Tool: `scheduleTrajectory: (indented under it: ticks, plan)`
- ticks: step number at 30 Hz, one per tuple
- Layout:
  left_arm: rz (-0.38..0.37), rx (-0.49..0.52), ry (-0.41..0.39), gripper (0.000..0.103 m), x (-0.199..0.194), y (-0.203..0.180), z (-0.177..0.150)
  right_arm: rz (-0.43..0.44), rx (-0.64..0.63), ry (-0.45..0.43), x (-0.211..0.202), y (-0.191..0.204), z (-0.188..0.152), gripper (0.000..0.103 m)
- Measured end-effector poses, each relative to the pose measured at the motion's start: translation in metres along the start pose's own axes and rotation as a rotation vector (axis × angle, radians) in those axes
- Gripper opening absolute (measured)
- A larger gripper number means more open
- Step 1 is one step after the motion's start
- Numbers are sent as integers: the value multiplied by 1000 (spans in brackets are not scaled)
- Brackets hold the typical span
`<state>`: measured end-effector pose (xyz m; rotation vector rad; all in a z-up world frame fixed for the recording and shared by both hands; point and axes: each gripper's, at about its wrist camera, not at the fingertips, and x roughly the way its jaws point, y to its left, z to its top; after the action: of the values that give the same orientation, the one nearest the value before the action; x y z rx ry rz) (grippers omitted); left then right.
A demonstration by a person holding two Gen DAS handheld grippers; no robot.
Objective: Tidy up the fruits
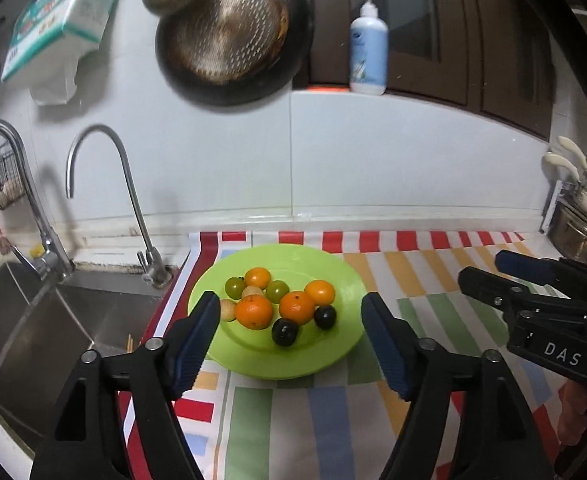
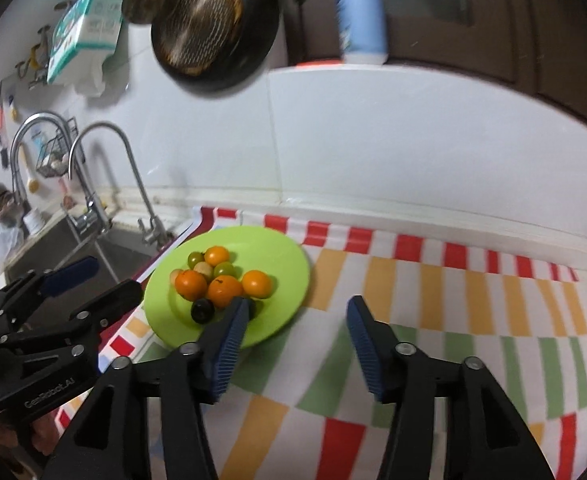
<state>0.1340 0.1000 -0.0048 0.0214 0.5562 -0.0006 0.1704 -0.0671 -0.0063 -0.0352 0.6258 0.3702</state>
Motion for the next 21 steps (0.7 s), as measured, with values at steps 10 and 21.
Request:
scheduleTrajectory:
  ticks: [10, 21]
  plan:
    - [0, 10, -16, 85, -46, -13, -10, -93, 53, -76, -62, -10, -25, 72]
    - [-5, 44, -23, 91, -81, -31, -24, -130, 63, -75, -104, -12, -50, 74]
